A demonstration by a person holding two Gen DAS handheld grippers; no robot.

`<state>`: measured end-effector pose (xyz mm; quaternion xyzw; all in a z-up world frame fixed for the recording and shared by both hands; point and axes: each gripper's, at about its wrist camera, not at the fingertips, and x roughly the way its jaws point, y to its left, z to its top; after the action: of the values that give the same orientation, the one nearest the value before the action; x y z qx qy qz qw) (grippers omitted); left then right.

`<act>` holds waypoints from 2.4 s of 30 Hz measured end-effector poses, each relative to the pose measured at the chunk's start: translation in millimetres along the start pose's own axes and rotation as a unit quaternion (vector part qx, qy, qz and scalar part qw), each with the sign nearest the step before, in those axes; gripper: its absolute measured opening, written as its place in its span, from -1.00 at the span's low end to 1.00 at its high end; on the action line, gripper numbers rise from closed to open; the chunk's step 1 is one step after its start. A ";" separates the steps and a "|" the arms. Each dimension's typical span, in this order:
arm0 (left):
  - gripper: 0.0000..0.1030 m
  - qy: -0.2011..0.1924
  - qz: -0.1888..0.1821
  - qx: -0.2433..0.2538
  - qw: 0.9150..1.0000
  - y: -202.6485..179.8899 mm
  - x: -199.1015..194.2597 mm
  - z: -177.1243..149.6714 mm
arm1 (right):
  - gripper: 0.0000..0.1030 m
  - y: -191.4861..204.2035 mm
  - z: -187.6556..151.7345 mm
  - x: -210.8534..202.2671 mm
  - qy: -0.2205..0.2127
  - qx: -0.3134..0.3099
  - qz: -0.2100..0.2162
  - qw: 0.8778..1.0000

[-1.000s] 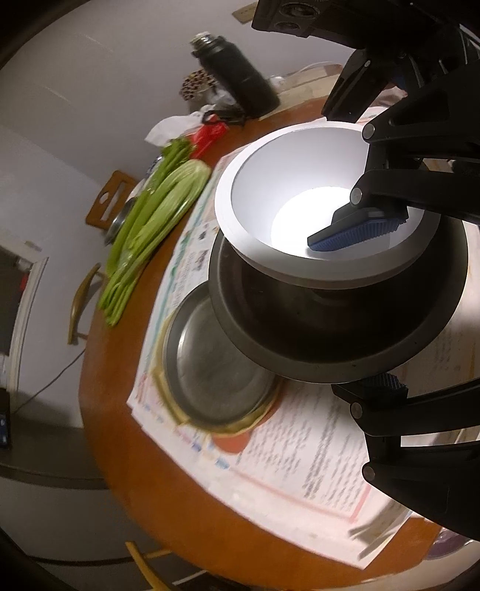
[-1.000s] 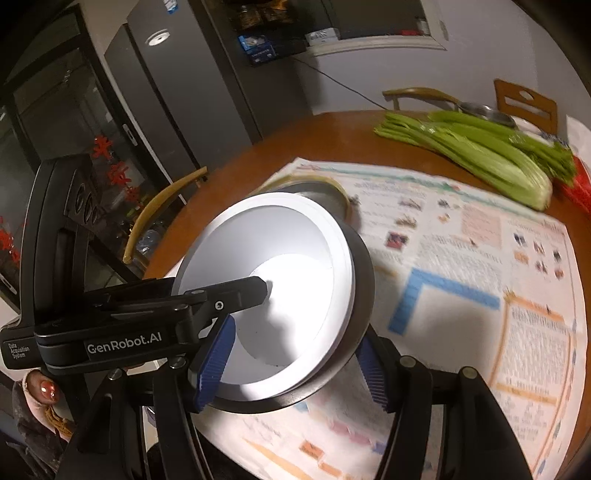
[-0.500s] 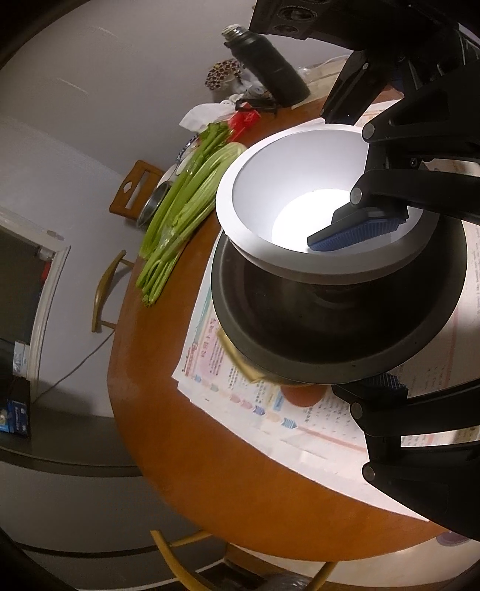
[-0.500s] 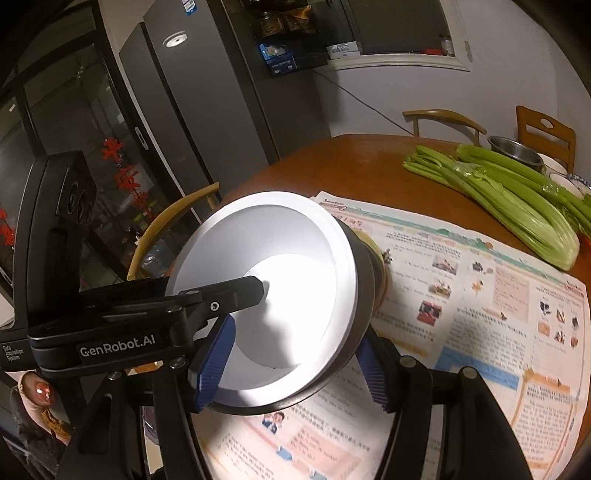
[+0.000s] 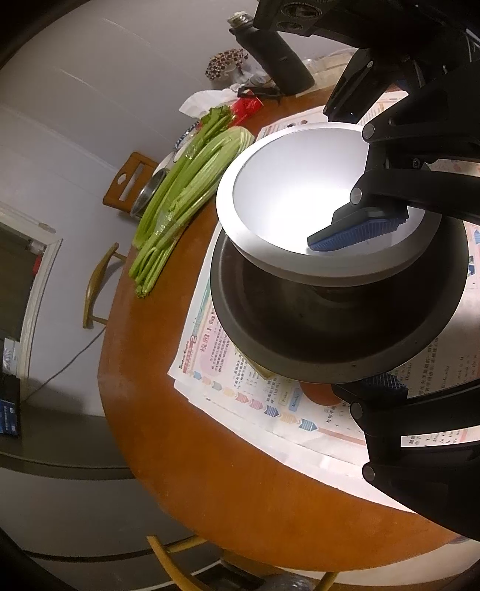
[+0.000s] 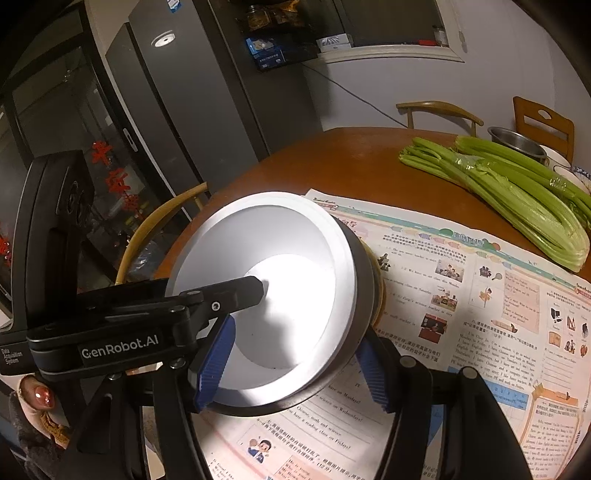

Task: Organize plates and bowls
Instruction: 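Carry the steel bowl with the left tool onto the grey tray, then open the left tool and withdraw it from the steel bowl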

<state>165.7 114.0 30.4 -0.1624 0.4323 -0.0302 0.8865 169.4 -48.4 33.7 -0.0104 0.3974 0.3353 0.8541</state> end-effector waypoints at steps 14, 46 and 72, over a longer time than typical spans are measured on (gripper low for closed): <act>0.14 0.011 0.004 0.001 1.000 2.1 21.7 3.1 | 0.25 -9.3 -0.3 16.0 0.010 0.011 -0.007 1.000; 0.17 -0.002 0.016 0.008 1.000 12.9 20.0 0.8 | 0.26 -10.3 0.0 18.0 -0.010 -0.001 -0.076 0.997; 0.22 -0.076 0.070 0.000 0.995 8.8 -41.2 -13.1 | 0.26 1.8 -3.5 -11.5 -0.048 -0.006 -0.074 0.996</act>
<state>129.0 126.9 51.4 -0.1332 0.3736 0.0440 0.9169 160.7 -54.4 39.6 -0.0291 0.3522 0.2735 0.8946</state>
